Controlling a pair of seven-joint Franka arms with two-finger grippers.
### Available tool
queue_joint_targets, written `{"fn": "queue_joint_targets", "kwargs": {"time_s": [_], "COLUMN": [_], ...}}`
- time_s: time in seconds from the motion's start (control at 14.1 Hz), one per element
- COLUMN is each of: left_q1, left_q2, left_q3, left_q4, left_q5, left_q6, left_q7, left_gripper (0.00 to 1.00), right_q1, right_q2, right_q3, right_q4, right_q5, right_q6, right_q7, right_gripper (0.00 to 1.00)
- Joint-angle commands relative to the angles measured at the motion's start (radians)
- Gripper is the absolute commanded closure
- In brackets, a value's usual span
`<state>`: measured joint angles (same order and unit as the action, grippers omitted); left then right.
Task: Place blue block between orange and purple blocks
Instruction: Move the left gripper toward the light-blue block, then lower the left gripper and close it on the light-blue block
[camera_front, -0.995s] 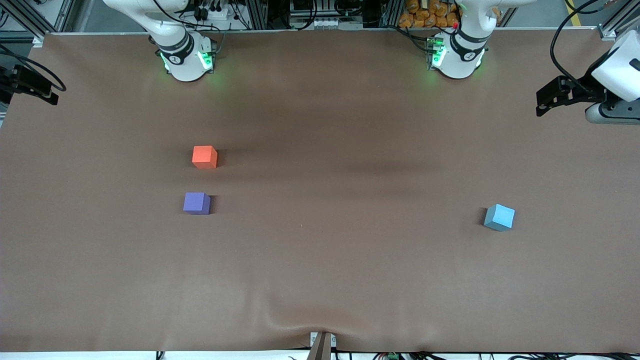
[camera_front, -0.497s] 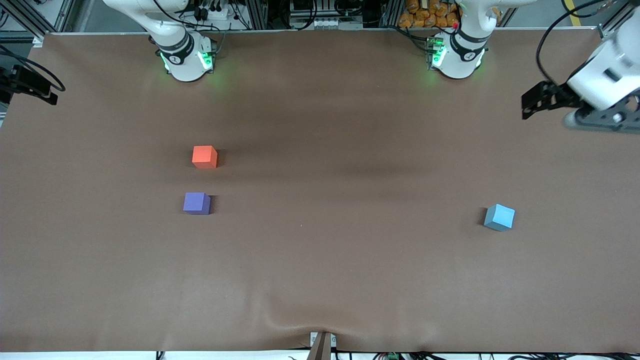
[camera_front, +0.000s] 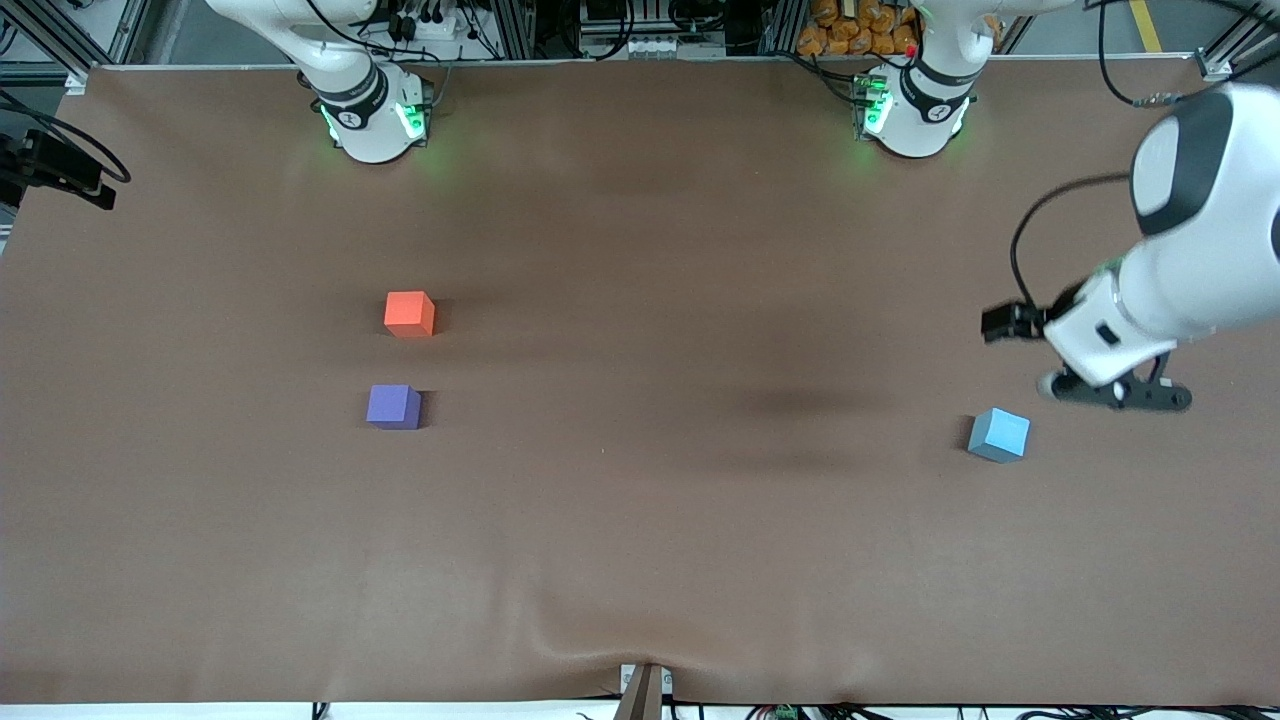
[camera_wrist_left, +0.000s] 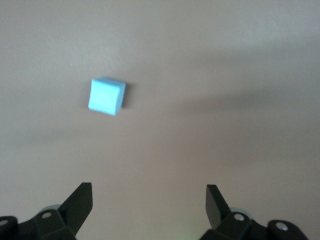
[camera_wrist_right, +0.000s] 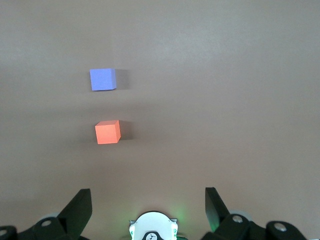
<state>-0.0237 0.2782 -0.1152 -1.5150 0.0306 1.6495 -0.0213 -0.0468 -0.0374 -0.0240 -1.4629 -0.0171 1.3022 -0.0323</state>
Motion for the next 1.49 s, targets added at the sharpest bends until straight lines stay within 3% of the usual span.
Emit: {"fn": "queue_joint_targets", "kwargs": {"time_s": [0.0, 0.5, 0.78, 0.92, 1.35, 1.42], "left_q1": [0.044, 0.115, 0.146, 0.160, 0.154, 0.156], "left_q2": [0.041, 0.228, 0.323, 0.349, 0.412, 0.412], "left_q3": [0.003, -0.004, -0.001, -0.001, 0.002, 0.002], "left_q4": [0.027, 0.013, -0.097, -0.129, -0.159, -0.159], "left_q5": [0.006, 0.075, 0.086, 0.086, 0.089, 0.100], "left_q6": [0.041, 0.095, 0.369, 0.439, 0.503, 0.503], "left_q7": [0.047, 0.208, 0.296, 0.296, 0.296, 0.296], "left_gripper": [0.00, 0.00, 0.00, 0.00, 0.00, 0.25], "right_q1": [-0.012, -0.012, -0.012, -0.013, -0.013, -0.013], "right_q2": [-0.004, -0.002, -0.002, -0.002, -0.001, -0.002], "right_q3": [0.006, 0.006, 0.003, 0.003, 0.003, 0.003], "right_q4": [0.000, 0.000, 0.000, 0.000, 0.000, 0.000], "right_q5": [-0.001, 0.000, 0.000, 0.000, 0.002, 0.002], "right_q6": [-0.009, -0.014, -0.017, -0.017, -0.017, -0.017], "right_q7": [-0.005, -0.005, -0.005, -0.005, -0.005, -0.003], "right_gripper": [0.00, 0.00, 0.00, 0.00, 0.00, 0.00]}}
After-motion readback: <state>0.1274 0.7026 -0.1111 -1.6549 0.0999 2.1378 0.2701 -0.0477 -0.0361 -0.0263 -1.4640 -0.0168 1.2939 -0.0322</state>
